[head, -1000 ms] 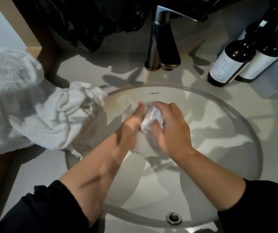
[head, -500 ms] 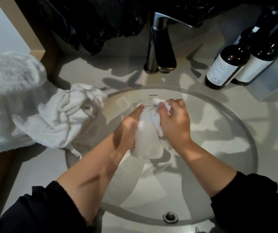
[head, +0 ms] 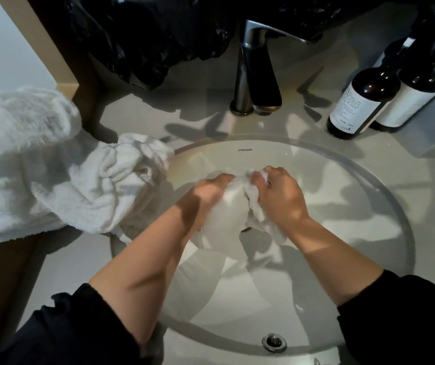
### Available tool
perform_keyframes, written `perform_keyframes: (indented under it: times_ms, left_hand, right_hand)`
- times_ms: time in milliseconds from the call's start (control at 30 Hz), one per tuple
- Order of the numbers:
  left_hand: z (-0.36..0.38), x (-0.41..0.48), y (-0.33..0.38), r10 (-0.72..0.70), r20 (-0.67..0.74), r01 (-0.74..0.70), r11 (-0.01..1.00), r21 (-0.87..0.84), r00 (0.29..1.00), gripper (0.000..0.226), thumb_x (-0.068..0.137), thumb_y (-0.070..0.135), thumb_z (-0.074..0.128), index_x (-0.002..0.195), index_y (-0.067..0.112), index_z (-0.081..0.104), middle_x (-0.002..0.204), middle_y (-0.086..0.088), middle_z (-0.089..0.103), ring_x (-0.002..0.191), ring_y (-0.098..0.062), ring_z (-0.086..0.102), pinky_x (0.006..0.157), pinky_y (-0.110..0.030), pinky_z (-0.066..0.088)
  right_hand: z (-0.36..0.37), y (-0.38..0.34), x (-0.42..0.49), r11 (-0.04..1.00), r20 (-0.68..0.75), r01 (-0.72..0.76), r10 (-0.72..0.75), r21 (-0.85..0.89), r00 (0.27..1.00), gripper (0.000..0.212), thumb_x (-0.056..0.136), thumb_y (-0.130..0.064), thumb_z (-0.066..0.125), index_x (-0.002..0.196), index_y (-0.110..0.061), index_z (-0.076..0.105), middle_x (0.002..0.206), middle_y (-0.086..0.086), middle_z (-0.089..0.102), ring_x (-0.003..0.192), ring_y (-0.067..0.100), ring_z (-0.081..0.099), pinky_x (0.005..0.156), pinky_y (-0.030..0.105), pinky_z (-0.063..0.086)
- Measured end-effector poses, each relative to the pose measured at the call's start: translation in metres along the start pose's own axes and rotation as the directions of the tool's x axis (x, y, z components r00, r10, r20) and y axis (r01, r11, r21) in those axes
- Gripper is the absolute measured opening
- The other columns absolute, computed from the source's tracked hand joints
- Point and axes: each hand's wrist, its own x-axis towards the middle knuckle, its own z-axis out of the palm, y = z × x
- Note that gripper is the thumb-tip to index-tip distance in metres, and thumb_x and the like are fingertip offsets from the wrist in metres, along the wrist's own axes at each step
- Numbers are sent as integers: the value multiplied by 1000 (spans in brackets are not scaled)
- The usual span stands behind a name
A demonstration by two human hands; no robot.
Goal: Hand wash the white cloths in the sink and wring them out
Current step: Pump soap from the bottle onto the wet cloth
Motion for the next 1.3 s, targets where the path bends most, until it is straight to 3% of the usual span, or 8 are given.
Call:
perform_keyframes:
  times_ms: [133, 333, 467, 633, 767, 967, 1167, 1300]
  left_hand:
    - [-7, 5, -15, 322, -97, -111, 570, 814, 942, 32, 91, 33, 54, 114, 11, 60, 111, -14, 62, 101, -30, 59, 81, -31, 48]
    - [-6, 23, -49, 200, 97, -98, -6, 995, 975, 60, 90, 58, 44, 139, 26, 34, 134, -7, 40, 125, -29, 34, 103, -37, 31]
    - [-8, 24, -53, 176, 124, -137, 61, 989, 977, 56, 91, 61, 42, 139, 31, 37, 132, 0, 46, 128, -25, 33, 97, -38, 40]
    - [-6, 24, -46, 82, 56, -84, 398, 914, 995, 47, 91, 56, 46, 133, 33, 44, 133, 2, 50, 126, -24, 44, 100, -39, 40]
    - [0, 20, -47, 108, 109, -147, 470, 871, 988, 56, 87, 55, 55, 134, 27, 45, 138, -2, 46, 129, -25, 40, 100, -33, 36]
    - [-21, 6, -39, -99, 59, -33, 244, 969, 993, 95, 70, 65, 69, 142, 19, 29, 142, -6, 31, 136, -27, 28, 106, -39, 32]
    - [-18, 8, -40, -69, 139, -108, 337, 935, 988, 74, 80, 43, 72, 137, 11, 35, 136, -6, 45, 124, -28, 47, 88, -33, 43]
    - [-17, 20, -44, -82, 241, -158, 547, 822, 967, 88, 80, 30, 75, 151, 25, 23, 143, -2, 43, 127, -24, 46, 81, -24, 45]
  right_hand:
    - [-6, 40, 13, 987, 241, -157, 160, -31, 957, 21, 91, -27, 47, 105, -13, 54, 110, 17, 59, 96, 35, 61, 85, 37, 49]
    - [22, 52, 2, 872, 295, -96, 264, -479, 918, 56, 90, -51, 50, 134, -20, 36, 132, 15, 39, 121, 39, 41, 97, 45, 39]
    - [41, 55, -2, 899, 356, 49, 122, -436, 927, 50, 82, -47, 57, 125, -27, 42, 124, 7, 45, 114, 34, 47, 91, 39, 45]
    - [3, 52, 18, 833, 113, -380, 367, 402, 923, 28, 77, -33, 70, 97, -16, 57, 92, 11, 68, 86, 35, 65, 80, 42, 53]
    - [25, 23, -12, 936, -129, 270, -303, -225, 944, 23, 84, -33, 67, 104, -23, 60, 101, 9, 53, 85, 30, 53, 72, 34, 48]
    - [70, 29, -8, 648, 243, 515, -465, -562, 851, 34, 82, -38, 51, 103, -14, 65, 93, 14, 56, 73, 31, 55, 38, 30, 44]
    - [67, 24, 16, 789, 136, 399, -382, -467, 914, 33, 96, -37, 39, 108, -14, 59, 108, 15, 57, 86, 36, 60, 68, 40, 48]
    - [22, 42, 37, 968, 95, 34, -10, -248, 995, 34, 97, -35, 36, 107, -9, 56, 108, 21, 62, 101, 37, 61, 82, 37, 47]
